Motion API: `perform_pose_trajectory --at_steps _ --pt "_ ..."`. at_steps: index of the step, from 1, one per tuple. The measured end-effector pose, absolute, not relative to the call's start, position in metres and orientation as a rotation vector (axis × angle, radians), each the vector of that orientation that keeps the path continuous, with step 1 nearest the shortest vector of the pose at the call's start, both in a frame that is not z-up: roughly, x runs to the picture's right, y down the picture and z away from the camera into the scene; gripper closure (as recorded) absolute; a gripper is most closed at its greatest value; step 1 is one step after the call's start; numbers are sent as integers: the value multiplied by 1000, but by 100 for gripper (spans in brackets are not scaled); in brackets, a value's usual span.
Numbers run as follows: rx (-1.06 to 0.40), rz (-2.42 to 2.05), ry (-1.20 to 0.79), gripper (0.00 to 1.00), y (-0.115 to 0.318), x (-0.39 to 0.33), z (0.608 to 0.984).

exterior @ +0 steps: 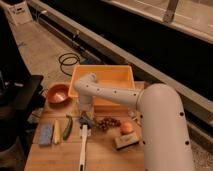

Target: Place towel in paper cup

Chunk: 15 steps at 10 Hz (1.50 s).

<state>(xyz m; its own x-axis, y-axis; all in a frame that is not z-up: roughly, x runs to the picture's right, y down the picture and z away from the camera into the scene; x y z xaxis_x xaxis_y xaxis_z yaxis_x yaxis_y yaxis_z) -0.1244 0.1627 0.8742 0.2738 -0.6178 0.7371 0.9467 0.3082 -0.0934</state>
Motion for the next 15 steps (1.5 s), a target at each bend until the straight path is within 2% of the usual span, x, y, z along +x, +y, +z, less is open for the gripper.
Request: perform_pose_trajectory --at_steps 1,3,6,9,11,15 --pt "-594 -1139 -660 89 162 -124 874" --pt "-594 -1140 -661 100 162 -125 874" --pt "-533 -1108 -624 100 153 -118 857" --pt "-442 -1033 -551 100 124 -103 810" --pt "-411 -946 -490 100 110 -72 778" --pt "-433 -779 -416 100 115 9 760"
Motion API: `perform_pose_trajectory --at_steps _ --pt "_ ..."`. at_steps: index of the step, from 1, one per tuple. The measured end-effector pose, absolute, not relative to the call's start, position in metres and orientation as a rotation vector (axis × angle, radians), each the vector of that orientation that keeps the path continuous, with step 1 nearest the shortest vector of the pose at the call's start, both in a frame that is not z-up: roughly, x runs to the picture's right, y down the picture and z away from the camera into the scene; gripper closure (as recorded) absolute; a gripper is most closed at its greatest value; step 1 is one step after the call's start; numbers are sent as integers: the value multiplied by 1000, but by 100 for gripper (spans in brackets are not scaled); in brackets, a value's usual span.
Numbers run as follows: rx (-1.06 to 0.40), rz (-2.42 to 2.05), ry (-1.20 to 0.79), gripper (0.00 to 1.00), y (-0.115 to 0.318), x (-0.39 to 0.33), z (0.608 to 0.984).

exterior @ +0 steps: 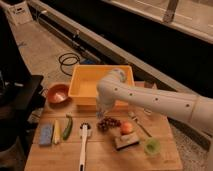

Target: Place towel in paper cup

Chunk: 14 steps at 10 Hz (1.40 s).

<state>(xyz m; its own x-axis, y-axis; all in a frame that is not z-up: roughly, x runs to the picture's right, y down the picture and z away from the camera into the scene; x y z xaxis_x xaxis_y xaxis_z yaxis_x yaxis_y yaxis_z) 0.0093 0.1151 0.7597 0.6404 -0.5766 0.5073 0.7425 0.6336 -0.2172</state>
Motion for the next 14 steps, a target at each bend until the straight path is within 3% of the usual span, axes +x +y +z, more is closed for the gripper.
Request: perform_pose_trajectory --at_steps 5,14 --pt "-490 -644 -374 100 117 106 761" --pt "-488 -597 -311 100 104 122 759"
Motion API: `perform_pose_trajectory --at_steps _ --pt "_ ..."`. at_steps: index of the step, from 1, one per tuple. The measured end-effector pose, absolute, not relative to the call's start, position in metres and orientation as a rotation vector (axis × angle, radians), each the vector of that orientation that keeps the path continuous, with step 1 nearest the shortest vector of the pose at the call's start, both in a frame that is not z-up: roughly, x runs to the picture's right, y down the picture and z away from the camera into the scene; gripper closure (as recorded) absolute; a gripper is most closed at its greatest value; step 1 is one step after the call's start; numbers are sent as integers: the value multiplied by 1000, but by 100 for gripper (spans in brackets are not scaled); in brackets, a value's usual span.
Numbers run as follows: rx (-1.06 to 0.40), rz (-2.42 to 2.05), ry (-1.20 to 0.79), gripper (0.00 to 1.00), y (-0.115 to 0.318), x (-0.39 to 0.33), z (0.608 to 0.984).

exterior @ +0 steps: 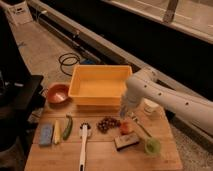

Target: Place towel in paper cup

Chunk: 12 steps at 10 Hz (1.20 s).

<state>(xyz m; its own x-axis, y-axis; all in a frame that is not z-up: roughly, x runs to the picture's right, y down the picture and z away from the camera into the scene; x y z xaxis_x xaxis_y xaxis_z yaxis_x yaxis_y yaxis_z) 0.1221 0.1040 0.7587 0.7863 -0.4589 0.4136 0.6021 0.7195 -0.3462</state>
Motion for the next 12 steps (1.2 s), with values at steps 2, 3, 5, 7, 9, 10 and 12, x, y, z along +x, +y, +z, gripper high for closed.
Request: perform_pose_trajectory --at_steps 2,3,5,7,9,10,12 --pt "-488 -550 -245 100 88 160 755" --pt "-487 -523 -203 100 77 186 752" --pt "-476 -461 -123 100 55 237 747" --pt "-455 -423 -78 100 32 259 751" --pt "-441 -409 -52 100 15 265 762" --pt "-435 -407 -46 100 10 266 771" --pt "-430 -396 -54 100 8 267 796"
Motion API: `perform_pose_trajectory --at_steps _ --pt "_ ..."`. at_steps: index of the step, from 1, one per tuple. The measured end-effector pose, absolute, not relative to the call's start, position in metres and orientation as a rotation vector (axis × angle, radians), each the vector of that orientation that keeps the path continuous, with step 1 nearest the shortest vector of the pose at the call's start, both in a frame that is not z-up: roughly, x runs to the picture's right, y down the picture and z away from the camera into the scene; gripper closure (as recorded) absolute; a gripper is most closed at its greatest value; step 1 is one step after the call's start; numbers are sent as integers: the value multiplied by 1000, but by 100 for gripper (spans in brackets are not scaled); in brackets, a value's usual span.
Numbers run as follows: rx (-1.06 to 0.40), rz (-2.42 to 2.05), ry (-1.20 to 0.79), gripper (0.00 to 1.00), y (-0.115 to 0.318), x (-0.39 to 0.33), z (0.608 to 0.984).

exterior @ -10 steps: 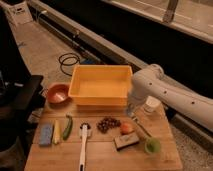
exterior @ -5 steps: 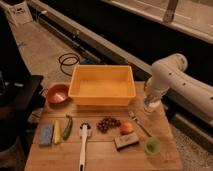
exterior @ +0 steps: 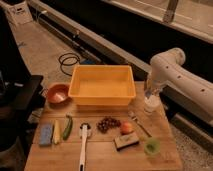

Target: Place towel in paper cup

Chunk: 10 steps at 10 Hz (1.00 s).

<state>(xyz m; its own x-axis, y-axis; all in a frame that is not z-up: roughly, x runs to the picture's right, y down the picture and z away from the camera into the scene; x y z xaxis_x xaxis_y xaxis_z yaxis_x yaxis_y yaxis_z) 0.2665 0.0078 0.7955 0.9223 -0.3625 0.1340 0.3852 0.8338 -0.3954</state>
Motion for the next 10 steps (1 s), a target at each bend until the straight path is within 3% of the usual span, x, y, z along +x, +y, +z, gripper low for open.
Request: perform_pose_trajectory --at_steps 10 --pt "-457 -301 -76 100 46 290 826"
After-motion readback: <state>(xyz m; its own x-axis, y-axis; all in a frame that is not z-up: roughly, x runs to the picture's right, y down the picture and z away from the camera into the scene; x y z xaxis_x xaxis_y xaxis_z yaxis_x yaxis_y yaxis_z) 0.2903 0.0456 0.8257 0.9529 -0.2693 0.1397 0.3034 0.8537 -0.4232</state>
